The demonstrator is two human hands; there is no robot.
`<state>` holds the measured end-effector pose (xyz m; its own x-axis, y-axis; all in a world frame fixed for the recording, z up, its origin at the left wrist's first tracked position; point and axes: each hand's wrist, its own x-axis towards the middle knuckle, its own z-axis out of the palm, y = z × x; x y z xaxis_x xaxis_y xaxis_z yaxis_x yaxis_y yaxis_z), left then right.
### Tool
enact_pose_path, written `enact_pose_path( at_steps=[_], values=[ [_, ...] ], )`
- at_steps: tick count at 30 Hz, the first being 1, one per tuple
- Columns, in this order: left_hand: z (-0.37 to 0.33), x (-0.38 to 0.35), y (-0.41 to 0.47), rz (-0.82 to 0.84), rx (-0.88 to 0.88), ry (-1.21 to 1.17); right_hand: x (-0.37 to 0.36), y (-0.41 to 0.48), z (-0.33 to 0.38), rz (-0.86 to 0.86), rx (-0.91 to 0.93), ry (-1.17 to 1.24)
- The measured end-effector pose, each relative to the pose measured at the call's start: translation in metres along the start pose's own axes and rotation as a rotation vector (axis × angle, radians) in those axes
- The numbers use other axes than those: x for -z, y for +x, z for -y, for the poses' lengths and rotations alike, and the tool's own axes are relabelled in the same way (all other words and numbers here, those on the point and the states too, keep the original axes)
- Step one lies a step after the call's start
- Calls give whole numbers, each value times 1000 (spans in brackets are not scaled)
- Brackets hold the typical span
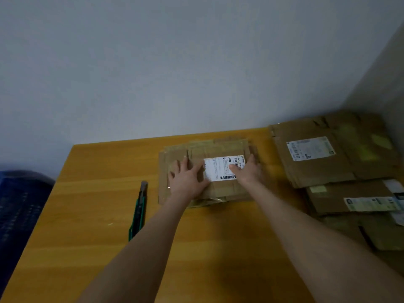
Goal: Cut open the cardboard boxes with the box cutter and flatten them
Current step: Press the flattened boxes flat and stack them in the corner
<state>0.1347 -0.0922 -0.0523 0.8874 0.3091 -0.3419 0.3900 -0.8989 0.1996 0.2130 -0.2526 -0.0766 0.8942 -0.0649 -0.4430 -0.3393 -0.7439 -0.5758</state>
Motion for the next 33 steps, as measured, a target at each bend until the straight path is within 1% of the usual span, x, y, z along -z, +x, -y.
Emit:
enact_pose_path(
  at_steps=[3,8,13,19,22,25,27,30,31,33],
  values=[
    [1,-6,13,59,17,5,-6,7,3,-2,-5,-56],
    [3,-10,28,74,28,13,-14,13,4,2,-31,-93],
    [-1,-5,29,41,53,15,-8,14,8,24,-8,-48],
    [-15,3,12,-37,62,17,15,-13,-5,8,69,-80],
    [-25,13,4,-61,44,-17,32,-27,-8,-3,118,-128],
    [-40,22,-3,-65,21,-16,51,-37,-8,-11,145,-113],
    [-58,27,-8,-115,-14,-2,67,-42,-12,-28,151,-110],
    [-101,27,-15,-214,-158,-77,98,-43,-33,-76,138,-118],
    [-120,25,-18,-220,-224,-122,110,-41,-45,-90,121,-130],
    [-162,14,-26,-175,-331,-189,134,-34,-72,-110,71,-165]
  ],
)
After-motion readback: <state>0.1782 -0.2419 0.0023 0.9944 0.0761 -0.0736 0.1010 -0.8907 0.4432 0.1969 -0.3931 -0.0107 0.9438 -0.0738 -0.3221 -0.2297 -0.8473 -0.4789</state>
